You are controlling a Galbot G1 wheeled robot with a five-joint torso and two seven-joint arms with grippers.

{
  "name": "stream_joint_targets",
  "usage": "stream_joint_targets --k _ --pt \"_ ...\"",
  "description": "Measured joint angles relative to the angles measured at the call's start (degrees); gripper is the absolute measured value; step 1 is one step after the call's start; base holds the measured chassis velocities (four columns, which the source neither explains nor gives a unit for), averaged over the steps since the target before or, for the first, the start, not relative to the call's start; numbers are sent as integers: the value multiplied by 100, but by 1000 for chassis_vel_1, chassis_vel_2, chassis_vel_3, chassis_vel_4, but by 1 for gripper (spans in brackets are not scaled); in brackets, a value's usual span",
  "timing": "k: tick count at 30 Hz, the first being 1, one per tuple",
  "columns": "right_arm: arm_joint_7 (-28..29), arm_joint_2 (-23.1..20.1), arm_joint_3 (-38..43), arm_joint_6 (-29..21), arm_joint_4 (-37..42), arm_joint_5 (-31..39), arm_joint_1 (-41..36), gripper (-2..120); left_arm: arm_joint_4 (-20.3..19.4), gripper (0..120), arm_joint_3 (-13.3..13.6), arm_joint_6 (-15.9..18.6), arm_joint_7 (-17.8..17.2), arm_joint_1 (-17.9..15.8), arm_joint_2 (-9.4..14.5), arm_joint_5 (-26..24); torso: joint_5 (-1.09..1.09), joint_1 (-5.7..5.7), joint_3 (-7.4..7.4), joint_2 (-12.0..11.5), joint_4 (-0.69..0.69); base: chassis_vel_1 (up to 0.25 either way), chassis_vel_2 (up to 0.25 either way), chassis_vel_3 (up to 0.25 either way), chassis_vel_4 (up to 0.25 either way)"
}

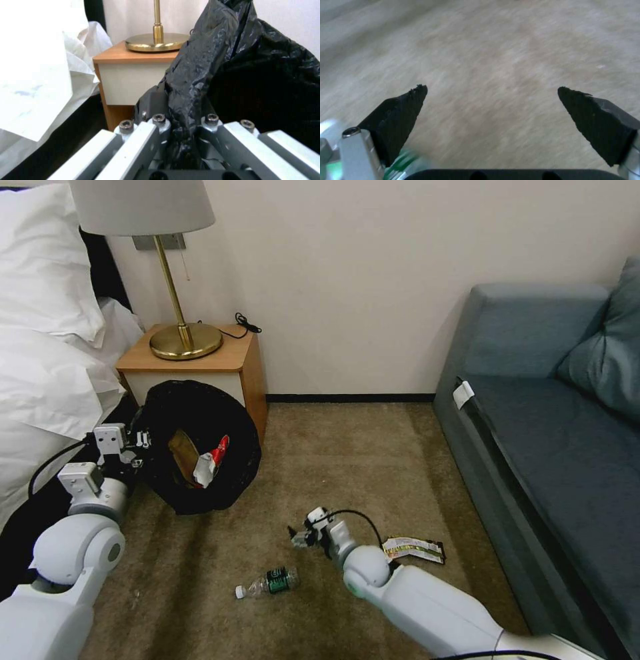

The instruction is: Pick up the trash bin, then pick up the garbage on the floor and place it into the trash bin.

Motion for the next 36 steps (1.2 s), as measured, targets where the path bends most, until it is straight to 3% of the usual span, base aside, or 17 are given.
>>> stream_joint_targets --k 7,16,26,36 --pt "-9 -219 -734 -23 235 14 -78 100 -77 5 -253 4 226 287 -49 167 -1 0 0 0 -1 0 0 0 0" --pt "-96 20 -1242 -44 352 118 157 100 -47 5 -210 20 265 165 -90 249 0 0 0 0 -1 0 0 0 0" --pt "-456 497 -1866 157 -238 219 445 100 -41 5 -97 94 295 112 -204 376 -1 0 0 0 -1 0 0 0 0" --pt "-819 682 -2064 458 -879 134 587 100 -25 5 -77 86 327 84 -210 389 0 0 1 0 -1 0 0 0 0"
